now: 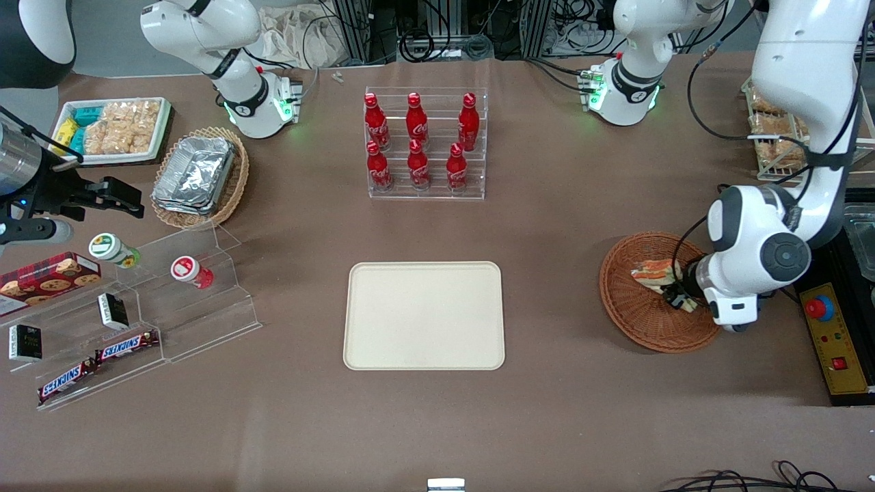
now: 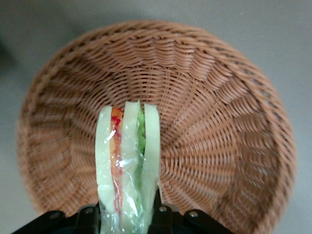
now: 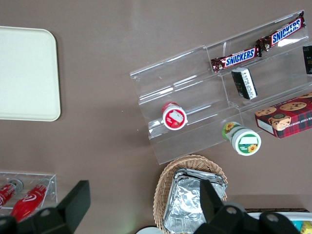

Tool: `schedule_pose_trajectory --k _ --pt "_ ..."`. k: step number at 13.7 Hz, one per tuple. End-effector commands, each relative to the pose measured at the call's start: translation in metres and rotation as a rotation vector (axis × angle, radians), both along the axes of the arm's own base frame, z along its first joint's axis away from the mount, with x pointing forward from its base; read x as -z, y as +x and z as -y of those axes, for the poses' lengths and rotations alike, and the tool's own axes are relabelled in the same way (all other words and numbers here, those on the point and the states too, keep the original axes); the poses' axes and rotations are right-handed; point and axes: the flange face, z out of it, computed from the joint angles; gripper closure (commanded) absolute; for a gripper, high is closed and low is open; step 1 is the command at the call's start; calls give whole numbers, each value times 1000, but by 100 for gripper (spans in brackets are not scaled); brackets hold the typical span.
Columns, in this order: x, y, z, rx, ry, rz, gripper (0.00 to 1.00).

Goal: Place sandwich from basket to tray
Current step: 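Lower the left gripper and close it on the wrapped sandwich, then lift the sandwich out of the basket and carry it toward the tray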

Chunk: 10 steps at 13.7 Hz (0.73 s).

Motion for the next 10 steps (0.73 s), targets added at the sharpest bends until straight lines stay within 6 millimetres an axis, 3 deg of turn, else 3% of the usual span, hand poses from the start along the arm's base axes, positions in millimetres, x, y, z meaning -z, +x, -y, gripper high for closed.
schedule_pose_trajectory --k 1,3,6,8,10 --pt "-87 16 18 36 1 -20 100" --pt "-151 27 31 83 -28 -22 100" --pt "-228 32 45 185 -107 -2 100" --pt "-251 32 60 232 -114 39 100" --pt "-259 29 84 343 -134 52 100"
